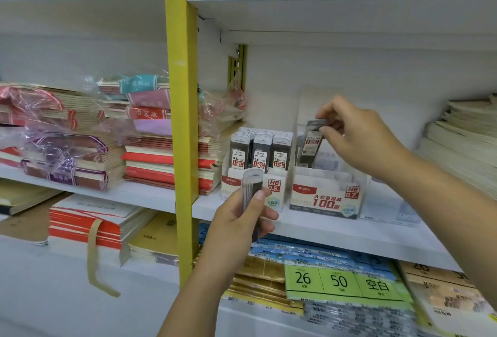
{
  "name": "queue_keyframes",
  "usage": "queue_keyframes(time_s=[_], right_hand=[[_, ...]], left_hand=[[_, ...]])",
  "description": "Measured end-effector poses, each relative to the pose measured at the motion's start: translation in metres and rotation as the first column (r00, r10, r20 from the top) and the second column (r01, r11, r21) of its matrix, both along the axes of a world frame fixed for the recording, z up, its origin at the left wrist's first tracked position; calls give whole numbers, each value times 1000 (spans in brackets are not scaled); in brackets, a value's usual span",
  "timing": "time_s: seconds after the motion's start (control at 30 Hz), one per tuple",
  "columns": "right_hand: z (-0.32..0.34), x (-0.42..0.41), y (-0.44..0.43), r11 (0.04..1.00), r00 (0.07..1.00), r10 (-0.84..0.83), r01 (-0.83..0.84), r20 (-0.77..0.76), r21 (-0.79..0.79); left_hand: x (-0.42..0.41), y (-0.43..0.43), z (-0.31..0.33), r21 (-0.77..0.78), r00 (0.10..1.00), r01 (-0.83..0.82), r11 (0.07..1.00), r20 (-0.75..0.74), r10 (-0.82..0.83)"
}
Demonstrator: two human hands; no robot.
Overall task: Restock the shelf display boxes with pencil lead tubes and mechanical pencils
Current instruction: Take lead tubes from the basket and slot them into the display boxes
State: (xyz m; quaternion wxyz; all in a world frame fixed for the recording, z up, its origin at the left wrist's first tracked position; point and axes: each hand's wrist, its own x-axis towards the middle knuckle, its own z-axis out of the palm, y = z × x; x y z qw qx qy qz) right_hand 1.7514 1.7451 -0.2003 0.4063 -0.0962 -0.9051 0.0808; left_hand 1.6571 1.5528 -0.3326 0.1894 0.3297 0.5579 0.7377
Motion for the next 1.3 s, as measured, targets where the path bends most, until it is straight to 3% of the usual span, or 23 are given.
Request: queue_keyframes(time_s=[0.17, 0.27, 0.4, 0.47, 0.53, 0.6, 0.7, 0.93, 1.03, 1.17, 1.3], right_hand=[[-7, -26, 13, 991, 989, -82, 94, 121, -95], [-11, -36, 19, 976, 957, -204, 216, 208, -36], [-16, -25, 9, 967, 957, -256, 255, 137, 23], [-24, -11, -10, 988, 988, -152, 152, 10, 5], [-38, 5, -32, 989, 998, 58, -61, -23, -136], [-50, 16, -51, 908, 964, 267, -248, 11, -337], [-60, 20, -61, 787, 908, 418, -339, 41, -516], [-63, 26, -48, 638, 892, 441, -390, -100, -665], [-60, 32, -41, 617, 901, 401, -401, -168, -677], [-63, 33, -38, 600, 926, 326, -357, -189, -716], [-65, 35, -38, 492, 927, 314, -344, -205, -800]], left_hand=[[-1, 0, -2, -25, 999, 29, 999, -33, -30], [-2, -1, -1, -58, 997, 35, 998, -68, -39], [-1, -3, 0, -88, 996, 38, 995, -75, -44], [2, -4, 0, -97, 995, 54, 994, -84, -62], [5, -3, 1, -109, 991, 78, 991, -98, -88], [8, -1, 1, -121, 987, 99, 988, -111, -113], [13, 3, -1, -151, 980, 109, 983, -147, -131], [13, 2, -7, -265, 977, 83, 961, -169, -131], [14, 2, -7, -210, 987, 103, 972, -97, -126], [16, 2, -6, -128, 986, -4, 992, -167, -18], [21, 6, -6, -94, 978, -54, 994, -205, 33]])
